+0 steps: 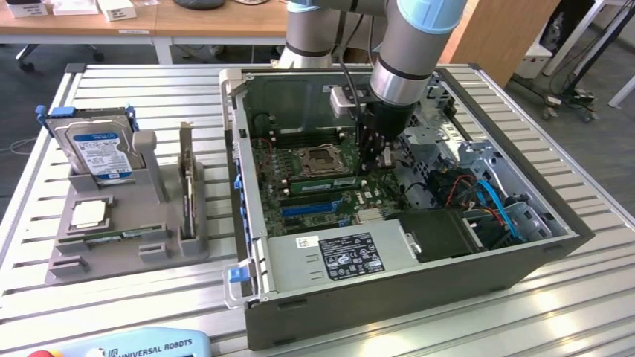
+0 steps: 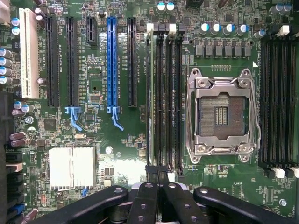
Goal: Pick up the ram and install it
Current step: 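Press down the ram until it locks into place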
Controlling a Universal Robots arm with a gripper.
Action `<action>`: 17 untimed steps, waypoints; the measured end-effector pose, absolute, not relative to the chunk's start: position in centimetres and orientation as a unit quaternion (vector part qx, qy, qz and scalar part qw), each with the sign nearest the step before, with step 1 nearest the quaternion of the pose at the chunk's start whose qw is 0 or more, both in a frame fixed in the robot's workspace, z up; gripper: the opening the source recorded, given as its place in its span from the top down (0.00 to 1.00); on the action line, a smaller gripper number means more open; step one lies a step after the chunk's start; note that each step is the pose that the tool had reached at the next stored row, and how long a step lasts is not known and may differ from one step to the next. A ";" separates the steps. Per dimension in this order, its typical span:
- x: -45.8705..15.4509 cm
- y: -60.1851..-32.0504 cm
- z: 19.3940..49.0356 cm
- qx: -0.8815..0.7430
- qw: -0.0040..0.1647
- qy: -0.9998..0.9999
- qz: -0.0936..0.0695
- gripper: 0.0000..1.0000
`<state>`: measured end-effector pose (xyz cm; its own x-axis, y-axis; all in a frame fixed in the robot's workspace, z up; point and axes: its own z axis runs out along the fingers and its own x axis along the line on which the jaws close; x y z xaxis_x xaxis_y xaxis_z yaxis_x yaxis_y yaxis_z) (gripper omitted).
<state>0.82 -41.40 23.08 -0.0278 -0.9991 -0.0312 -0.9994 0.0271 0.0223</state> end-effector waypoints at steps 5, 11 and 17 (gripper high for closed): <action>0.8 -41.4 23.0 -0.697 0.004 0.717 0.019 0.90; 0.8 -41.4 22.9 -0.697 0.003 0.717 0.019 0.90; 0.8 -41.4 22.8 -0.697 0.003 0.717 0.019 0.90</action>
